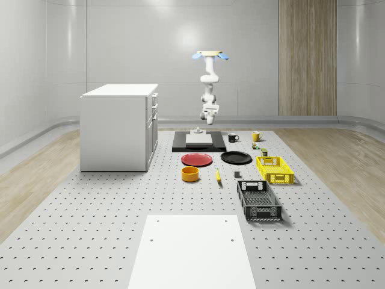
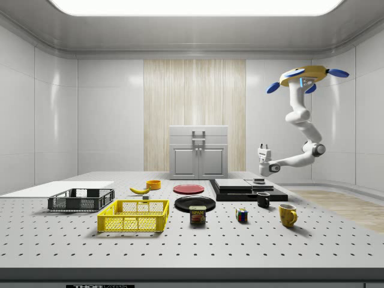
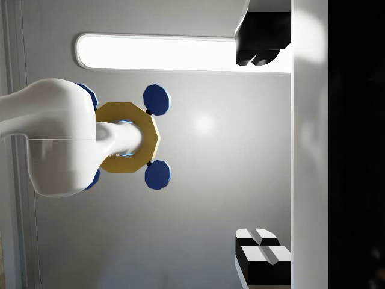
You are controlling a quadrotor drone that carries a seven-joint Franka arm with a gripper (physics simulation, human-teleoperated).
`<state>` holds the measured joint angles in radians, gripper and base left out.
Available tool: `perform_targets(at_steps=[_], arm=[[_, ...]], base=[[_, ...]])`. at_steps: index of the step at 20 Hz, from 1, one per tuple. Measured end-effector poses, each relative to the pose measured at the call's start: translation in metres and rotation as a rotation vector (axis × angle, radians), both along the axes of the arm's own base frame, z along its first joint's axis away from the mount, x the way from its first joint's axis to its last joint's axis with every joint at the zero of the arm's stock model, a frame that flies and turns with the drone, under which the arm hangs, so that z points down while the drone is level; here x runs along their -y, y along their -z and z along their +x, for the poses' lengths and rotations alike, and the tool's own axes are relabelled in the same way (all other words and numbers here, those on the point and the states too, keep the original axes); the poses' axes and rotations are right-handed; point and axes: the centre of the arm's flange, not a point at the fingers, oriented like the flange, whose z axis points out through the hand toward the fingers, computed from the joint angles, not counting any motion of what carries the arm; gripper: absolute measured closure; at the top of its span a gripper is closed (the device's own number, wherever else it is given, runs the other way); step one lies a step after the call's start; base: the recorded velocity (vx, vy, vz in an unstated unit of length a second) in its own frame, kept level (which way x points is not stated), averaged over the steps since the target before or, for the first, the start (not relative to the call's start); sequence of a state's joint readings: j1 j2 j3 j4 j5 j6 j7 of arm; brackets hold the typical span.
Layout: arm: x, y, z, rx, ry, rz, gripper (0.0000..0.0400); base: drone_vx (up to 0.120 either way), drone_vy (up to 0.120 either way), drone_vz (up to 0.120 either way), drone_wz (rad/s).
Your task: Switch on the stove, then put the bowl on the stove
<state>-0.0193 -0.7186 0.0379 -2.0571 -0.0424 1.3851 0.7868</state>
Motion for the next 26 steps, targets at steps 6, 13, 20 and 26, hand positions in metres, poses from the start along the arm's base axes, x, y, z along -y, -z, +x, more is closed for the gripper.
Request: perform_targets(at_steps=[6,13,20,26], arm=[[-0.011,0.001,0.0,0.004,0.003,-0.116,0.0],[-0.048,0.016,0.0,0.009,0.014,-0.515,0.0],[-0.092,0.1,0.002,0.007,0.044,-1.499,0.0],[-0.054,0.178,0.005,0.001,0.072,-2.406,0.0]], base=[[0.12,-0.12,0.0,0.0],[0.12,-0.12,0.0,0.0],[0.12,-0.04,0.0,0.0],[0.12,0.0,-0.087,0.0]])
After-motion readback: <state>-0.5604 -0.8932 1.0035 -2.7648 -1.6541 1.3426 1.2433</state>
